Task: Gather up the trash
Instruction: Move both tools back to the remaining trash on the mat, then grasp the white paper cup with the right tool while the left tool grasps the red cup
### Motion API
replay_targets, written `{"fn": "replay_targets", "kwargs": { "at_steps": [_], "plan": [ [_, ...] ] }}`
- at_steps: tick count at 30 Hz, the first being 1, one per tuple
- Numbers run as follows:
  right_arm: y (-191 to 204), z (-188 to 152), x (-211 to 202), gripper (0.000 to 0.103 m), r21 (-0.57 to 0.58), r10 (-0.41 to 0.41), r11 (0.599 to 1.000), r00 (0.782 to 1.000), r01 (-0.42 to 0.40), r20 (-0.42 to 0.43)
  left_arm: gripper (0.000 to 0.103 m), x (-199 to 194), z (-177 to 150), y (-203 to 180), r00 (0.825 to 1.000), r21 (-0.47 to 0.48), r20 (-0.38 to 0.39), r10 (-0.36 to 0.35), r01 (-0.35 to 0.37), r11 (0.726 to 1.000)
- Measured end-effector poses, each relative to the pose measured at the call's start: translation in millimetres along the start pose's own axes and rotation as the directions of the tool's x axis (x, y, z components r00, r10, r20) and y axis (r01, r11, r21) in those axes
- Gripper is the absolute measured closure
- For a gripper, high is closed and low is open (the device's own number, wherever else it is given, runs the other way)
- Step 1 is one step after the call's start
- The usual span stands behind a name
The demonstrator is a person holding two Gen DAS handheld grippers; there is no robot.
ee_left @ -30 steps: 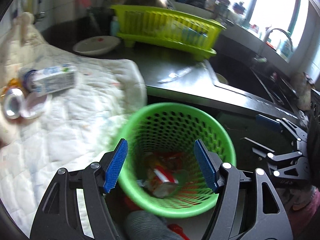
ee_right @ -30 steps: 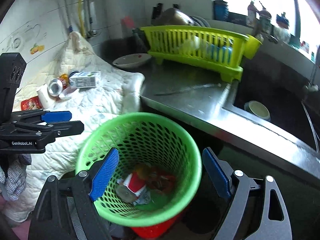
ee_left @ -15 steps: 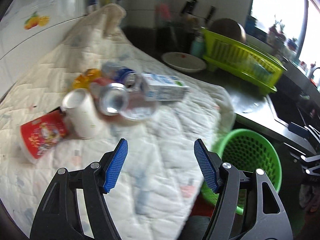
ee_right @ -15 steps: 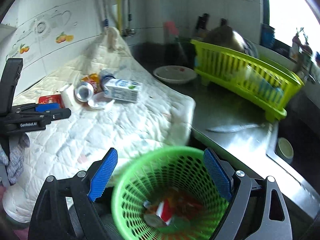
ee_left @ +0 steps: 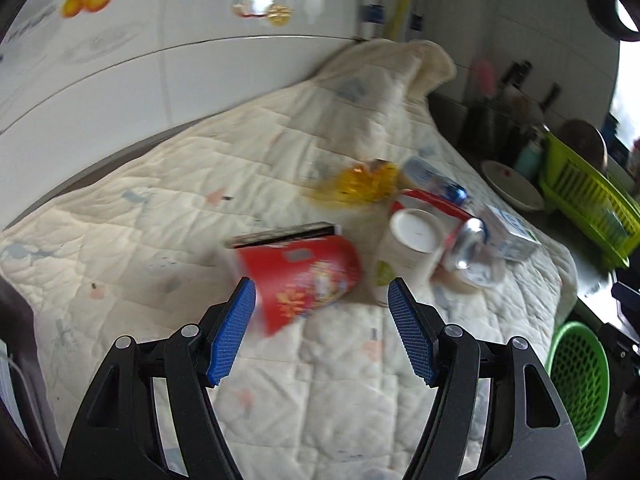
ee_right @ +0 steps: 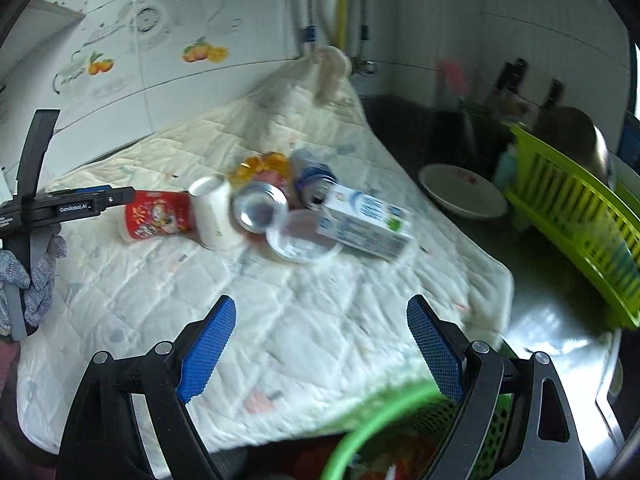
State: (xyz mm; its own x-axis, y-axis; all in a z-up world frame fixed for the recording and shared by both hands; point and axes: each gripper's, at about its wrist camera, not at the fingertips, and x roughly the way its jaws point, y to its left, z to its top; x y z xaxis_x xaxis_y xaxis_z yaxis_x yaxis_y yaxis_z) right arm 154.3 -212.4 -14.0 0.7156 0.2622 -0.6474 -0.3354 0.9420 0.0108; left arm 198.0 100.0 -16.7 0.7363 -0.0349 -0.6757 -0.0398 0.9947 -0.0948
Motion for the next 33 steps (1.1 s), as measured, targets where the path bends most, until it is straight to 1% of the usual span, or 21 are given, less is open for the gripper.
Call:
{"fn": "replay_targets", "kwargs": {
  "at_steps": [4, 6, 8, 11, 14, 18, 20, 22, 25, 31, 33],
  "plan": [
    [29, 27, 25, 0.019, -0.026, 0.077, 0.997, 0.997, -0.077, 0.003, 0.036, 10, -3, 23, 1.000, -0.050, -0.022, 0.002, -0.003, 0.999],
    [43, 39, 37, 0.021, -0.041, 0.111, 0.993, 0.994, -0.111, 0.005, 0.036, 17, -6, 32, 0.999, -0.069, -0.037, 0.000, -0.003, 0.998],
    [54, 48, 47, 0.022, -0.058, 0.131, 0.990, 0.991, -0.130, 0.006, 0.037, 23, -8, 40, 0.999, -0.087, -0.050, -0.010, 0.005, 0.996],
    [74, 65, 69, 0.026, -0.087, 0.153, 0.984, 0.988, -0.152, -0.005, 0.038, 31, -10, 48, 0.997, -0.104, -0.061, -0.046, 0.039, 0.994],
    [89, 76, 89, 0.029, -0.108, 0.164, 0.980, 0.986, -0.165, -0.017, 0.042, 40, -10, 51, 0.994, -0.107, -0.078, -0.075, 0.067, 0.992],
    [97, 86, 113, 0.035, -0.107, 0.184, 0.976, 0.982, -0.187, -0.042, 0.049, 51, -8, 51, 0.990, -0.106, -0.094, -0.102, 0.092, 0.990],
    [101, 91, 124, 0.035, -0.120, 0.177, 0.976, 0.983, -0.182, -0.056, 0.050, 55, -8, 52, 0.988, -0.112, -0.100, -0.117, 0.105, 0.988],
    [103, 93, 130, 0.038, -0.128, 0.178, 0.974, 0.982, -0.185, -0.065, 0.056, 60, -7, 53, 0.986, -0.116, -0.105, -0.131, 0.119, 0.986],
    [107, 96, 141, 0.039, -0.138, 0.181, 0.972, 0.980, -0.191, -0.081, 0.057, 63, -6, 52, 0.984, -0.114, -0.105, -0.146, 0.134, 0.984],
    [115, 98, 161, 0.040, -0.160, 0.175, 0.968, 0.978, -0.192, -0.115, 0.057, 68, -3, 48, 0.982, -0.105, -0.109, -0.155, 0.143, 0.984],
    [116, 97, 165, 0.045, -0.152, 0.185, 0.967, 0.974, -0.203, -0.130, 0.057, 68, -3, 50, 0.980, -0.117, -0.110, -0.163, 0.150, 0.982]
  ]
}}
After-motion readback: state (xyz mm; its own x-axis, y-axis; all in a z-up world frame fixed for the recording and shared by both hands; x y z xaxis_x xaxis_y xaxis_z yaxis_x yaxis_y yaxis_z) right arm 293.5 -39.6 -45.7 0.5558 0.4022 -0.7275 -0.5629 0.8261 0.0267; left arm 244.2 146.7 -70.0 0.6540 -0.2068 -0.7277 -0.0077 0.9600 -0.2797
